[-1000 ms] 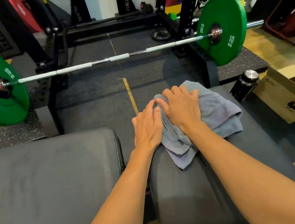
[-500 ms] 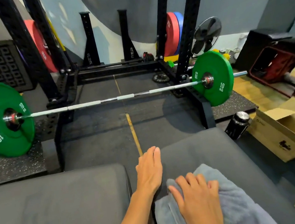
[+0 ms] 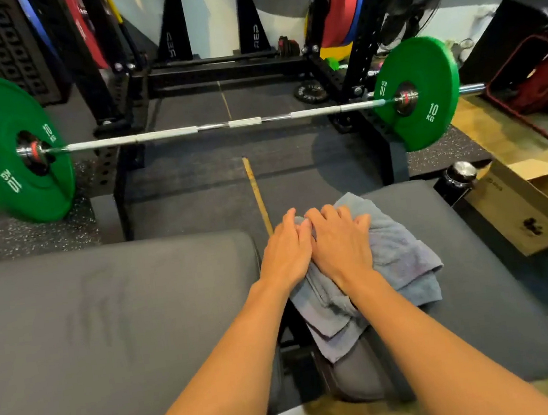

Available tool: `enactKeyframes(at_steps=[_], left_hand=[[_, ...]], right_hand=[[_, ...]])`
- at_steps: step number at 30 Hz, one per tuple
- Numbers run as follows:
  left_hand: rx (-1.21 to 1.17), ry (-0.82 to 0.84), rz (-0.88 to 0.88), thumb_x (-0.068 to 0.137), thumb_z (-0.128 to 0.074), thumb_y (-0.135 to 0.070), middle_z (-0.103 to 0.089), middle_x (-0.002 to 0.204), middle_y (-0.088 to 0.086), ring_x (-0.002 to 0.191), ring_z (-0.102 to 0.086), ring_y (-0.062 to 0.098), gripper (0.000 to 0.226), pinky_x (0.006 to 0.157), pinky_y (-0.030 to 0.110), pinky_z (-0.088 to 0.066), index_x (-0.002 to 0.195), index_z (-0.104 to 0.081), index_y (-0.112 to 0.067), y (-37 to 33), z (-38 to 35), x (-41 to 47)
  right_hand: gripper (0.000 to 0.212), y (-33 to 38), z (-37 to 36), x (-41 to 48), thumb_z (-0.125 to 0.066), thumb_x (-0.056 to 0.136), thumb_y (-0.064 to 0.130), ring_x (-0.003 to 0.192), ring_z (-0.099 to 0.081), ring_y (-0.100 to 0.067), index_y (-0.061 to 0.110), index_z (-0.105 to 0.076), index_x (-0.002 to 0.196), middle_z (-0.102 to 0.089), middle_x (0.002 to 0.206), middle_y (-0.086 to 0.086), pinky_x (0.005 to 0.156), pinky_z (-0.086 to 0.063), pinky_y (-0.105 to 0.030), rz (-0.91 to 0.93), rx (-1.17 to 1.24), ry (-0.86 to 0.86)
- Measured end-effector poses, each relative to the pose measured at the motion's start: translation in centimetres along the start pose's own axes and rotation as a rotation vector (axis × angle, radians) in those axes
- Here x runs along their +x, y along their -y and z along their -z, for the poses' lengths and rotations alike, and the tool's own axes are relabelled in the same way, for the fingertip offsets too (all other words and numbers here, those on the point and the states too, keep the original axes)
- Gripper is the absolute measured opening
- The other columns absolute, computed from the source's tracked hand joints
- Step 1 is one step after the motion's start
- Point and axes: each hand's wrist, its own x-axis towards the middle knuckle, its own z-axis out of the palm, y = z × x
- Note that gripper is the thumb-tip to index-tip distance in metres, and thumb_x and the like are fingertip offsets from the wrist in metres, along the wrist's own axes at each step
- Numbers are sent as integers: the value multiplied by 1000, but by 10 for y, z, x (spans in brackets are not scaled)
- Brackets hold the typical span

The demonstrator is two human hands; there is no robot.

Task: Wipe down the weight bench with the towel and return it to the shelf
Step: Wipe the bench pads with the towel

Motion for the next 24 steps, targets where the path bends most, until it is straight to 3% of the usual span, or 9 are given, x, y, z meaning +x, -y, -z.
enactKeyframes(at_steps=[2,5,9,12,14,16,18,20,24], left_hand=[[56,33,4,101,-27,-46,-25,158,9,143,-27,24,59,113,38,-26,150,-26,-14,2,-1,-17],[52,98,12,101,-28,-48,-14,161,13,148,-15,23,66,117,36,-14,151,-19,-6,-2,8,-31],[28,109,20,100,-27,-50,-37,150,18,139,-32,29,66,113,38,-23,142,-37,0,-6,23,-27],[-66,59,67,98,-27,-56,-63,110,19,109,-54,35,62,90,43,-41,96,-59,-4,-4,29,-17],[-151,29,78,96,-27,-59,-62,80,6,93,-57,32,58,71,38,-39,68,-50,-14,-1,31,-13],[-186,39,88,94,-26,-62,-64,84,0,96,-58,27,54,72,33,-36,74,-57,-22,1,31,-6],[-197,38,100,93,-31,-62,-66,114,8,113,-56,28,57,83,32,-40,113,-62,-18,2,29,1],[-212,62,121,95,-33,-60,-59,132,10,123,-52,28,63,92,32,-40,136,-50,-16,-3,30,3],[-213,-23,57,96,-44,-39,-69,106,12,96,-60,24,38,76,31,-41,105,-65,-8,-18,56,-11]], right_hand=[[26,0,13,-38,-35,97,41,84,-49,-24,24,-53,90,-56,87,2,68,-31,-41,-39,4,12],[37,-3,32,-95,-34,96,52,80,-50,-24,25,-58,87,-57,82,2,66,-33,-42,-60,-7,18],[40,-3,39,-123,-31,95,54,75,-49,-22,27,-60,86,-55,78,5,64,-32,-41,-100,-38,29],[37,2,23,-80,-36,96,49,73,-49,-24,24,-60,84,-55,76,2,64,-31,-41,-86,-67,-29],[33,4,4,-35,-42,97,44,73,-51,-27,20,-59,84,-57,77,-2,65,-30,-41,-50,-69,-75],[28,9,-12,10,-47,95,40,75,-52,-30,17,-58,84,-58,80,-4,66,-29,-41,-11,-50,-80],[27,14,-22,41,-45,96,40,78,-51,-29,17,-54,85,-57,82,-3,67,-27,-41,39,-34,-51],[29,15,-21,55,-40,98,41,82,-51,-27,18,-51,84,-57,83,-2,70,-27,-42,56,0,-26],[34,33,1,43,-38,98,43,86,-53,-29,17,-50,82,-61,89,-5,77,-31,-44,-107,215,-74]])
